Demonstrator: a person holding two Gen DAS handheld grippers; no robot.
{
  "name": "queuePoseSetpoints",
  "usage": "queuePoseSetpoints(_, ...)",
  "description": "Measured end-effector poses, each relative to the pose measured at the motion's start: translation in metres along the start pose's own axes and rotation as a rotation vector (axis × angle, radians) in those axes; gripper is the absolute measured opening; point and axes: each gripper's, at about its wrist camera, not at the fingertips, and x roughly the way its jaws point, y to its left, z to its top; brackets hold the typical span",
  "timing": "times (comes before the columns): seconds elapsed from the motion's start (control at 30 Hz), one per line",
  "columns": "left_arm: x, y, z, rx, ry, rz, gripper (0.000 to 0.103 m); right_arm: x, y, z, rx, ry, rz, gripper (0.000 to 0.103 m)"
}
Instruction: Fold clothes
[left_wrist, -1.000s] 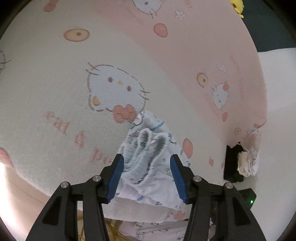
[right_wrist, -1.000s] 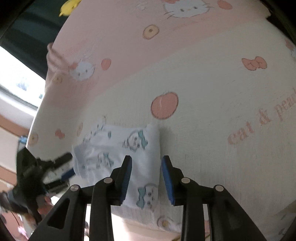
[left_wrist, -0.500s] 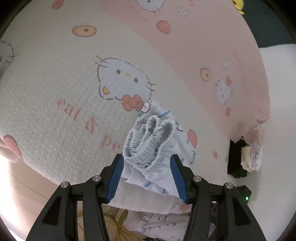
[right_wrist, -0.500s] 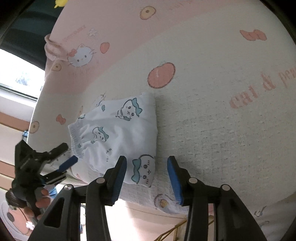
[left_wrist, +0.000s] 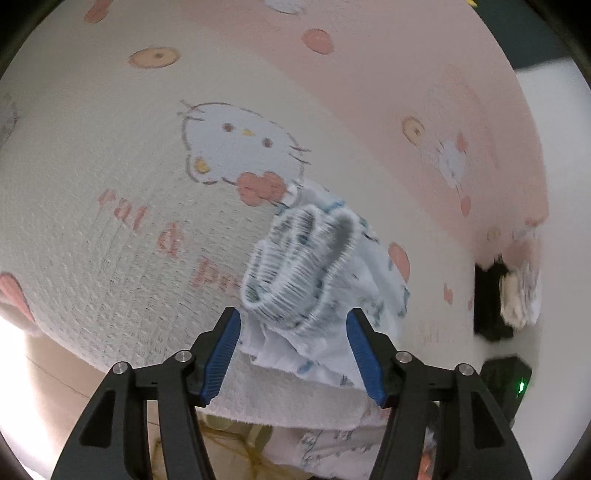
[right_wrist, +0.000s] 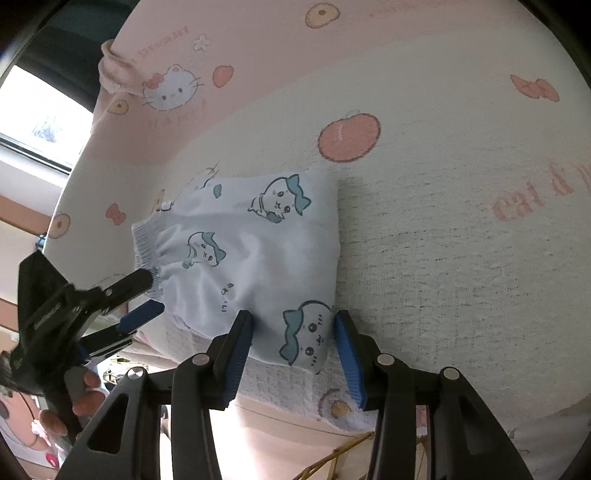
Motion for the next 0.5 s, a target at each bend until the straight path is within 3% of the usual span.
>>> queuePoseSetpoints(0.1, 0.000, 0.008, 0.002, -0.025, -0.013, -0.025, 0.056, -0.001, 0.001, 0.000, -0.006, -0.011, 0.003, 0.045)
queuePoseSetpoints(0.17, 0.000, 0.010, 0.003, -0.020, -0.009, -0.038, 0.048, -0.002, 0.001, 0.000, -0.013, -0.018, 0.004, 0.045)
queuePoseSetpoints(0.3, -0.007, 0.005, 0.005, 0.076, -0.038, 0.025, 0.037, -0.005, 0.004, -0.001, -0.063, -0.031, -0.028, 0.044)
queuePoseSetpoints(0.43, -0.001, 0.016, 0.008, 0.098, -0.018, 0.078, 0.037, 0.003, 0.007, -0.001, -0.109, 0.000, -0.110, 0.025)
queuePoseSetpoints(0.5, 0.003, 0.022, 0.011, 0.128, -0.003, 0.086, 0.040, 0.003, 0.008, -0.001, -0.130, 0.010, -0.114, 0.025)
